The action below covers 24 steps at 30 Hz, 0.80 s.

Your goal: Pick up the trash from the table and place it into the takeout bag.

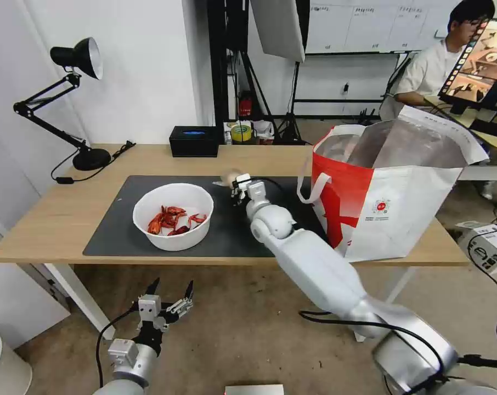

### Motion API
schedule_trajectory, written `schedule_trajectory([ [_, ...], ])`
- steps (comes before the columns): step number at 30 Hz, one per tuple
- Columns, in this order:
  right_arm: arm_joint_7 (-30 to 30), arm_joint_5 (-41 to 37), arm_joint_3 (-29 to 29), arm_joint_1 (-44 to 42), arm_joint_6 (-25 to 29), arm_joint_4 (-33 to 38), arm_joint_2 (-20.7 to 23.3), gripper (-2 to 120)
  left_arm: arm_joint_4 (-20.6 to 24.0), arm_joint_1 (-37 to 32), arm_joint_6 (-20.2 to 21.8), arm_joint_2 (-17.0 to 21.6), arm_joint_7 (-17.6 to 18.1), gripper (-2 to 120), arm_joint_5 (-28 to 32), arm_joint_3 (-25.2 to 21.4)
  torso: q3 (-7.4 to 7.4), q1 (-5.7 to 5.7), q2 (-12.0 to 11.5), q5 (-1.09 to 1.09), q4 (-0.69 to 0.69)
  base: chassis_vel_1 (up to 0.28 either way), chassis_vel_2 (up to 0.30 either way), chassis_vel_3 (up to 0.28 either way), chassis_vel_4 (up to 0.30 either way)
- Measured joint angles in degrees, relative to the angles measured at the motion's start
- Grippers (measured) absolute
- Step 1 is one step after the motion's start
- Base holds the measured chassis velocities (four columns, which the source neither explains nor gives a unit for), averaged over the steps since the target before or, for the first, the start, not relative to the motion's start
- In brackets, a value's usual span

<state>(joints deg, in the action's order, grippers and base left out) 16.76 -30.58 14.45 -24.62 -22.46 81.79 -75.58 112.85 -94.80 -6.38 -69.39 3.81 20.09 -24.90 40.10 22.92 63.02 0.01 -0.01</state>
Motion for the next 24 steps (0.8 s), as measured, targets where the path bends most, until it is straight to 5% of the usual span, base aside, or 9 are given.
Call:
schedule_trajectory([
  [15, 0.9, 2.1, -9.2, -9.9, 3.8, 26.2, 11.6, 7, 1.3, -1.7, 0.0, -1.1, 0.1, 100, -1.6, 0.2, 0.0, -0.01, 0.0, 0.01, 0.0, 0.0, 0.0, 0.0, 0.0],
  [24, 3.7, -1.1, -17.4, -11.3, 5.9, 32.8, 17.1, 7, 1.5, -1.9, 0.0, -1.6, 0.2, 100, -2.4, 0.7, 0.0, -0.01, 0.0, 0.0, 0.0, 0.0, 0.0, 0.0, 0.0],
])
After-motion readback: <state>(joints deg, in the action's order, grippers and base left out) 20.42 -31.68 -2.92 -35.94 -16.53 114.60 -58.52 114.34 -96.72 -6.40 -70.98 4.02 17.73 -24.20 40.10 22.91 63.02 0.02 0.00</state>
